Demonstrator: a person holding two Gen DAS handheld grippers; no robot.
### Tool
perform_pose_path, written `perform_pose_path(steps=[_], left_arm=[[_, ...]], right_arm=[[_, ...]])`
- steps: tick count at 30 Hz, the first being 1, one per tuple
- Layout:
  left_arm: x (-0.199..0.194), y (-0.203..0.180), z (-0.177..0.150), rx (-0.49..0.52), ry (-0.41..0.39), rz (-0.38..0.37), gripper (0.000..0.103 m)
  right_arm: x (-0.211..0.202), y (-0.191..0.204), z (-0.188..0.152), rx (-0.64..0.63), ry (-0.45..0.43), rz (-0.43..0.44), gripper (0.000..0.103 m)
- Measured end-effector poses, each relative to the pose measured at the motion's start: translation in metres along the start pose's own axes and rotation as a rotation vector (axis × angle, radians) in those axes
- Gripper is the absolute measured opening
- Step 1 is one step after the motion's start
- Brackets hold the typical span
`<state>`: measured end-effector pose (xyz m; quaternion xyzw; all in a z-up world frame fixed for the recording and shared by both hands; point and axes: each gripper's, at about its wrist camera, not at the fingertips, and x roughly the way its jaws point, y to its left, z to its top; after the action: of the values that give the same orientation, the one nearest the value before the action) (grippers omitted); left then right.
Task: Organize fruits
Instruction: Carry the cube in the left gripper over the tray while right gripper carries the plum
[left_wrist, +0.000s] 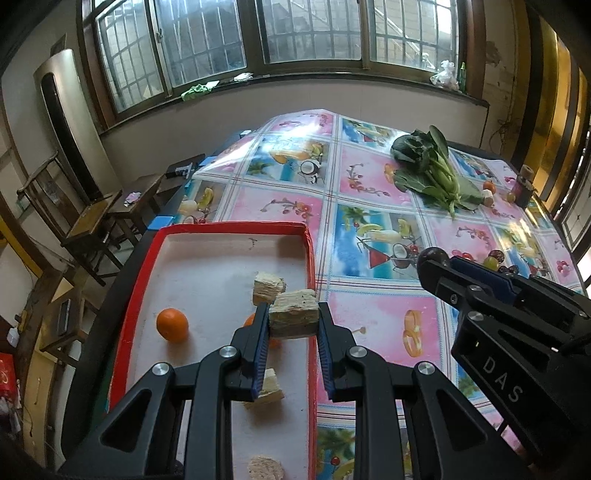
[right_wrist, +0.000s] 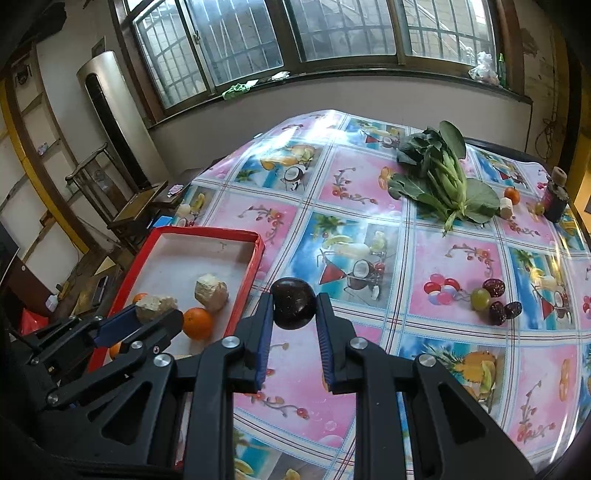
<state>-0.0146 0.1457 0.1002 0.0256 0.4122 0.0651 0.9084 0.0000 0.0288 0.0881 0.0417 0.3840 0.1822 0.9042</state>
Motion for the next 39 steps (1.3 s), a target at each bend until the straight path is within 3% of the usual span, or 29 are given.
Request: perform_pose_path(steps=[12, 26, 39], left_arm=[[-0.011, 0.003, 0.003, -0.014, -0.038, 0.066, 0.023], [-0.015, 0.001, 0.006, -0.018, -0.059, 0.08, 0.023], [-0.007, 0.033, 0.007, -0.077, -0.042, 0.11, 0.023]], right_arm=[[0.0, -0.001, 0.0, 0.007, 0.0, -0.007, 0.025], [0.001, 0.005, 0.004, -0.001, -0.003, 0.0, 0.025], [0.009, 0.02, 0.012, -0.034, -0.004, 0.013, 0.025]])
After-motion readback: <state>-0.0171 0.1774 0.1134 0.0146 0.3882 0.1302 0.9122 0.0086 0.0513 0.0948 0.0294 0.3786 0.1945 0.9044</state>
